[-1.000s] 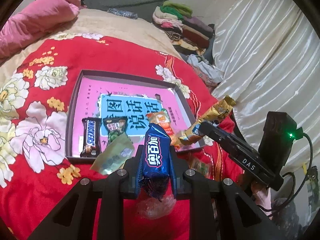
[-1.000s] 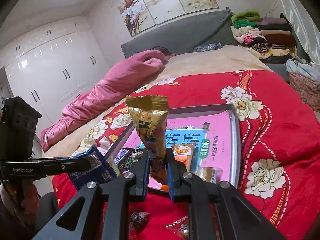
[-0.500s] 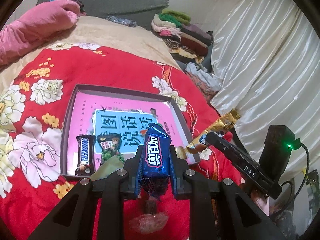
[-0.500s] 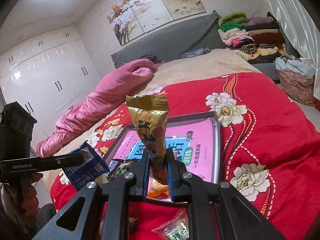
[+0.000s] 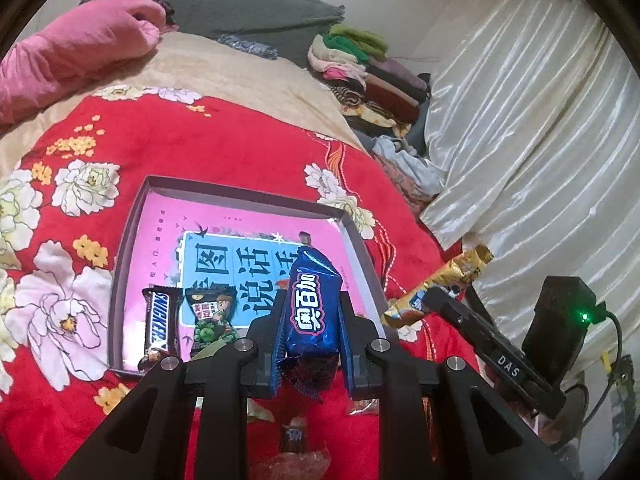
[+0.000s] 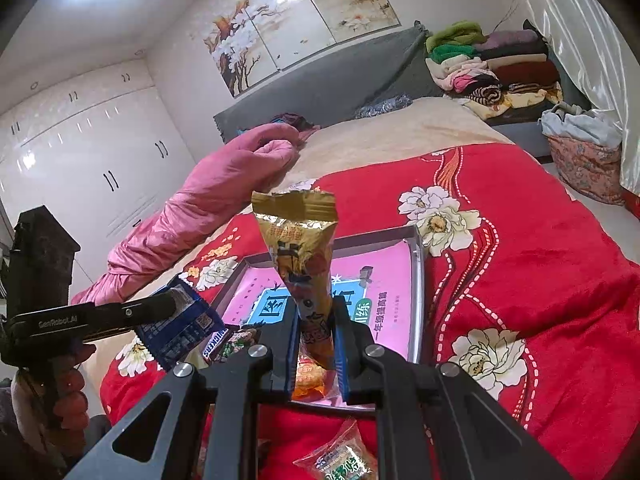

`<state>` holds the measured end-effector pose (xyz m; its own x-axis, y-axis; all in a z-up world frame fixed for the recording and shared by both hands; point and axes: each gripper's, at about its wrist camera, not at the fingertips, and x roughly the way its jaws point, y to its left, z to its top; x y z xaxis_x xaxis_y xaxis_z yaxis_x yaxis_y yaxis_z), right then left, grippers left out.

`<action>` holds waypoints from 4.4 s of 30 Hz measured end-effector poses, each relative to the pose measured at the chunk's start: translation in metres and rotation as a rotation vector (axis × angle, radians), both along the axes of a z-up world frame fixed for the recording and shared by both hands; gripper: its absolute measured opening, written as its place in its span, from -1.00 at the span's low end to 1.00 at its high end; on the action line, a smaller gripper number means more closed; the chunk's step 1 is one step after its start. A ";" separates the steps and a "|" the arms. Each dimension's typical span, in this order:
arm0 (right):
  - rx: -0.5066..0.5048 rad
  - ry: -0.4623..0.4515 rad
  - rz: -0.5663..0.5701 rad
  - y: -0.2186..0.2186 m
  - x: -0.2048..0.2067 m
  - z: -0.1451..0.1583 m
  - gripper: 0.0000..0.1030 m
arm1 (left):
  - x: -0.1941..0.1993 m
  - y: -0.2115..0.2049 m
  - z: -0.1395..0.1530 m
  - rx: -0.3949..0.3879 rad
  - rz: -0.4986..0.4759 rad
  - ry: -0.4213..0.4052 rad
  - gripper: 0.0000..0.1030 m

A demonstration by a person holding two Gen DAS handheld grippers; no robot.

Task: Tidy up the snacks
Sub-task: 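Carry the blue bar over the tray with the left tool while the right tool carries the gold bag there, then lower the blue bar into the tray with the left tool while the right tool lowers the gold bag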

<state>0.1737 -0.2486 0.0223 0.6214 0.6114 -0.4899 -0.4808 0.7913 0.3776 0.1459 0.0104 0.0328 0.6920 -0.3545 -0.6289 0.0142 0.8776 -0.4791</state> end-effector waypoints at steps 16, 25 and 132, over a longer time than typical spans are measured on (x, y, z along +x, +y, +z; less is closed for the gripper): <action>-0.083 0.043 -0.077 -0.009 0.009 -0.011 -0.69 | 0.019 -0.003 -0.028 -0.018 0.033 0.034 -0.56; -0.118 0.094 -0.113 -0.013 0.016 -0.021 -0.69 | 0.028 -0.009 -0.039 -0.001 0.035 0.049 -0.56; -0.196 0.210 -0.034 0.026 0.042 -0.058 -0.53 | 0.049 -0.013 -0.080 0.026 0.059 0.106 -0.35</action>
<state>0.2156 -0.2223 -0.0359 0.5122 0.4729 -0.7169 -0.3802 0.8733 0.3044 0.1947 -0.0028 -0.0467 0.6406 -0.2979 -0.7077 -0.0871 0.8875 -0.4525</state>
